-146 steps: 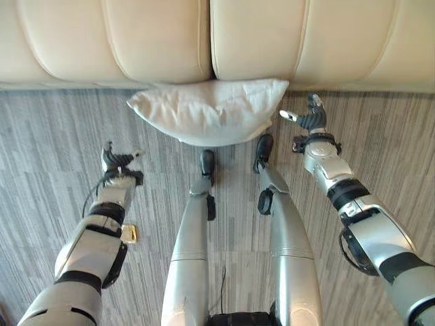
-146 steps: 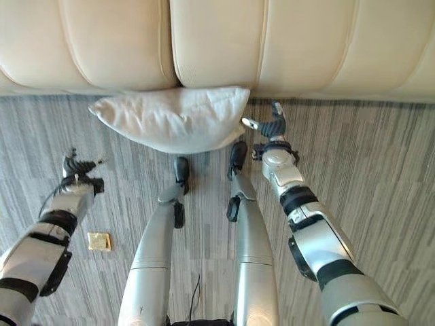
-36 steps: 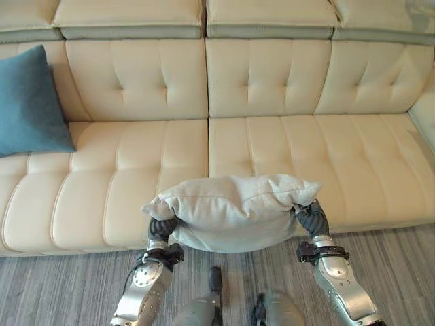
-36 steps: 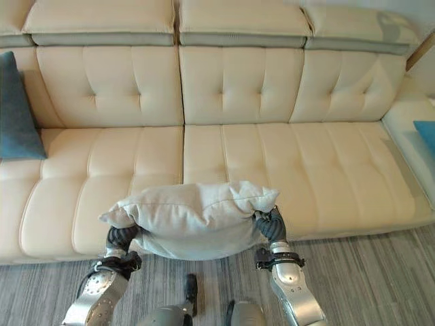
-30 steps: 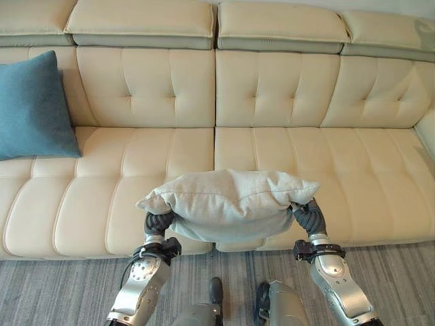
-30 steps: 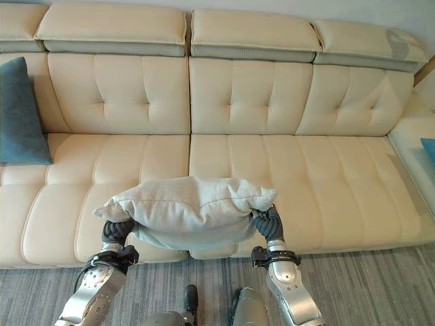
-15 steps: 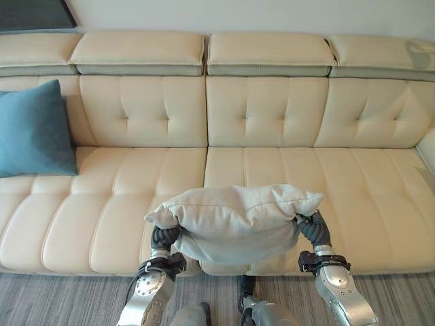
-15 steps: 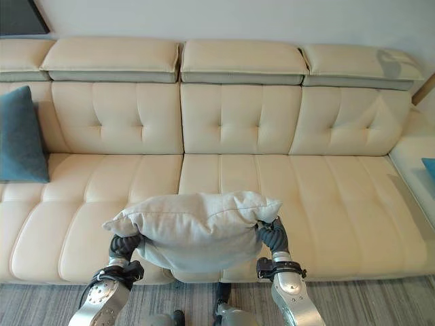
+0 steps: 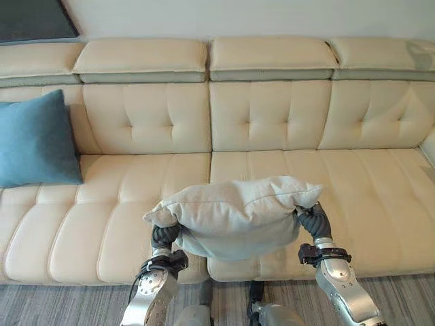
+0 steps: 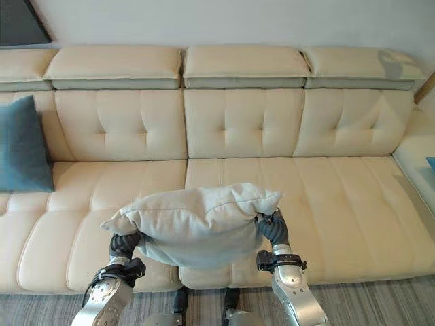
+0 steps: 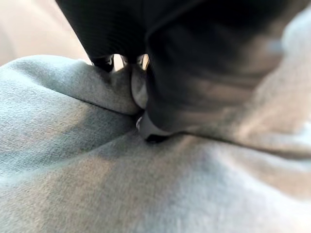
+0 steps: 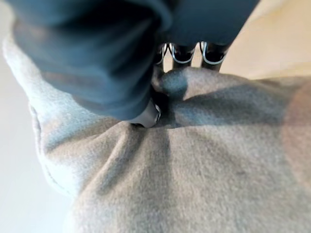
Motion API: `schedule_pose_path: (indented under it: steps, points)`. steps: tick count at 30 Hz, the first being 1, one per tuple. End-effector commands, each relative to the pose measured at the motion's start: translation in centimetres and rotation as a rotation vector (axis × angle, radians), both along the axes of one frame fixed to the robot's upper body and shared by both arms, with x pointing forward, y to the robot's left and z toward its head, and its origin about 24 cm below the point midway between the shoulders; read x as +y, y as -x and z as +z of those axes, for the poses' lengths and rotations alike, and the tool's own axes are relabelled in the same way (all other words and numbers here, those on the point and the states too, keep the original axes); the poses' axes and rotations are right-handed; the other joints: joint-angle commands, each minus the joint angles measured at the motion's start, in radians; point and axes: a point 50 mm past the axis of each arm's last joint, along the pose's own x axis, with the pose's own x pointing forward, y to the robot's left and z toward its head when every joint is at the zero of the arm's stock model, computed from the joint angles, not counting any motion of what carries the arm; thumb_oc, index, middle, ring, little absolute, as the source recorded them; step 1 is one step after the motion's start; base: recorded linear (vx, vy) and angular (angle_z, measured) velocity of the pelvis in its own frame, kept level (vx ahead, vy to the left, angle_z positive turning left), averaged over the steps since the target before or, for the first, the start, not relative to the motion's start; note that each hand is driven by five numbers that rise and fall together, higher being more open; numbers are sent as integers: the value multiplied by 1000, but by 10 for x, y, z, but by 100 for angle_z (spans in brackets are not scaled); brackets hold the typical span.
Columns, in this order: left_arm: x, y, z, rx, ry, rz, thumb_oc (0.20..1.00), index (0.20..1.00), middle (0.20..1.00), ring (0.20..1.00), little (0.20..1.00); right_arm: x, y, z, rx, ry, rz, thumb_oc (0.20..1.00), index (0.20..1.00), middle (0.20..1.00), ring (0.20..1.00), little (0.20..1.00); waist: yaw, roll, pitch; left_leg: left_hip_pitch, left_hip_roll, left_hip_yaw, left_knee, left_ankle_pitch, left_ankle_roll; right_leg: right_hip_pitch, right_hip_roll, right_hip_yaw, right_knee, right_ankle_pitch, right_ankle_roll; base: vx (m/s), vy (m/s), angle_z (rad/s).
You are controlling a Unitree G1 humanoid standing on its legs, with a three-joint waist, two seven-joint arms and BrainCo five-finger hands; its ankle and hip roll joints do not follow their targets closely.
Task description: Pick up all the scattered cushions and arrange them neatly on the sofa.
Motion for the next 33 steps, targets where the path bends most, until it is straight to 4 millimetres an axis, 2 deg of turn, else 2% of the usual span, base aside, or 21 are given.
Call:
schedule_pose_path:
  steps: [1, 5, 8, 9, 10, 15, 20, 27, 30, 33]
  points:
    - [-5, -14, 46, -251, -29, -15, 200, 200, 200, 200, 200, 37, -20, 54, -275, -41, 131, 200, 200, 200, 200, 200, 19, -19, -76, 74, 6, 18, -1, -11, -14, 164, -16, 11, 0, -170, 58, 101, 285, 26]
    - [0, -20, 51, -267, -64, 29, 200, 200, 200, 200, 200, 49, -34, 69, -330, -24, 137, 200, 200, 200, 200, 200, 43, -37, -86, 82, -3, 32, -1, -33, 5, 164, -33, 21, 0, -161, 75, 68, 137, 0]
    - [1, -32, 59, -291, -103, 49, 200, 200, 200, 200, 200, 62, -47, 84, -375, -8, 146, 200, 200, 200, 200, 200, 61, -50, -90, 80, -11, 41, -1, -42, 15, 160, -43, 27, 0, -155, 85, 71, 148, -10]
    - [-1, -43, 65, -311, -141, 51, 200, 200, 200, 200, 200, 70, -57, 93, -399, 18, 148, 200, 200, 200, 200, 200, 68, -57, -92, 76, -14, 45, -1, -45, 20, 154, -48, 30, 0, -153, 88, 57, 120, -6]
    - [-1, -43, 65, -311, -141, 51, 200, 200, 200, 200, 200, 70, -57, 93, -399, 18, 148, 200, 200, 200, 200, 200, 68, -57, -91, 76, -14, 45, -1, -45, 20, 154, -48, 30, 0, -153, 88, 51, 118, 5]
    - [-5, -82, 88, -367, -223, 39, 200, 200, 200, 200, 200, 83, -78, 108, -410, 37, 137, 200, 200, 200, 200, 200, 68, -64, -83, 52, -22, 54, -1, -46, 29, 123, -56, 39, 0, -135, 97, 20, 90, -1]
    - [-5, -99, 107, -411, -223, 70, 200, 200, 200, 200, 200, 94, -80, 100, -355, 0, 153, 200, 200, 200, 200, 200, 57, -57, -66, 17, -28, 68, -1, -43, 40, 77, -60, 59, 0, -115, 104, 28, 109, -10]
    - [-10, -108, 106, -382, -204, 88, 200, 200, 200, 200, 200, 107, -79, 84, -283, -1, 177, 200, 200, 200, 200, 200, 46, -49, -43, -15, -35, 79, -1, -36, 50, 36, -66, 69, 0, -103, 108, 11, 56, -13]
    - [-11, -120, 118, -410, -243, 107, 200, 200, 200, 200, 200, 121, -84, 70, -214, 30, 200, 200, 200, 200, 200, 200, 45, -47, -16, -45, -38, 77, -1, -28, 50, 5, -69, 72, 0, -93, 108, -26, 36, -6]
    - [-14, -132, 131, -436, -286, 120, 200, 200, 200, 200, 200, 133, -89, 71, -206, 43, 214, 200, 200, 200, 200, 200, 48, -48, 0, -69, -40, 75, -1, -18, 49, -21, -67, 74, 0, -84, 108, -7, 6, -2]
